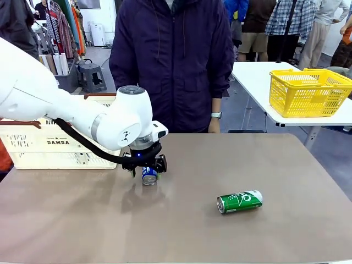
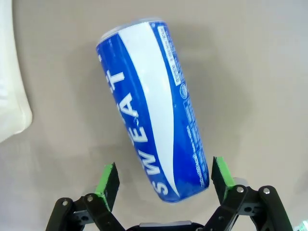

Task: Place the drinks into the Shopping basket.
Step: Pick up one drink and place it into the Shopping basket.

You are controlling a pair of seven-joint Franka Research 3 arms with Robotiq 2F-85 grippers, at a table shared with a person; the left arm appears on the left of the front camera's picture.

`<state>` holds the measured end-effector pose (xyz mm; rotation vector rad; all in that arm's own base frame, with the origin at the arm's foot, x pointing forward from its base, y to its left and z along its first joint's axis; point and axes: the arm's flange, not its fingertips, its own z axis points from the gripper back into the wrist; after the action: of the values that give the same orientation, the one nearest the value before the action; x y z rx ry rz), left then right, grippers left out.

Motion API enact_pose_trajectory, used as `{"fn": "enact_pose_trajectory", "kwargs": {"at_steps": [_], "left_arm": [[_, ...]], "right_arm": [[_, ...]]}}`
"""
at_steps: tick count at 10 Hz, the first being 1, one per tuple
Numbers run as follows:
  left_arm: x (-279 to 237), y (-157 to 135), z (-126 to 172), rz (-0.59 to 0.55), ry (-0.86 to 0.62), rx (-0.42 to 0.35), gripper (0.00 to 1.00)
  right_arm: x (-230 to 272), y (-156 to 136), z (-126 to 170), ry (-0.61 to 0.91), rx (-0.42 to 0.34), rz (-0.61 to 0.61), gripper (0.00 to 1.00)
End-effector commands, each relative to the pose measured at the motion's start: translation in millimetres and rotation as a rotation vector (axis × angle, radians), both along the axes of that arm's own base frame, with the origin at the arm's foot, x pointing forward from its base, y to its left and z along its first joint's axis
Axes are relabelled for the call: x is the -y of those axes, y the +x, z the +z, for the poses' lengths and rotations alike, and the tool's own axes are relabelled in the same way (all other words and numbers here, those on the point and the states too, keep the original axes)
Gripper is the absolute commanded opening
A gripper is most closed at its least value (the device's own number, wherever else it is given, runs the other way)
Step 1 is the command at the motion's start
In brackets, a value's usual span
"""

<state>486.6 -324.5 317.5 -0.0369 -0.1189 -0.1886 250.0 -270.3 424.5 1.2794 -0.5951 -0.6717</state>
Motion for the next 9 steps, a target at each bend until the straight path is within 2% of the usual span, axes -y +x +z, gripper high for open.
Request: {"fn": "enact_pose_trajectory", "kwargs": {"at_steps": [1, 5, 6, 7, 9], "left_arm": [[7, 6, -4, 0.055, 0.014, 0.115, 1.0], [9, 10, -8, 0.085, 0.04, 0.182, 1.0], [10, 11, -9, 0.083, 0.031, 0.185, 0.48], [11, 11, -10, 0.08, 0.018, 0.172, 0.0], [10, 12, -15, 0.078, 0.018, 0.166, 0.0]], "right_arm": [[1, -1, 1, -0.01, 0.008, 0.011, 1.0], [1, -1, 1, -0.01, 0.008, 0.011, 1.0], [1, -1, 1, -0.01, 0.008, 0.011, 1.0], [1, -1, 1, -0.01, 0.008, 0.011, 1.0], [1, -1, 1, -0.01, 0.008, 0.011, 1.0]]}}
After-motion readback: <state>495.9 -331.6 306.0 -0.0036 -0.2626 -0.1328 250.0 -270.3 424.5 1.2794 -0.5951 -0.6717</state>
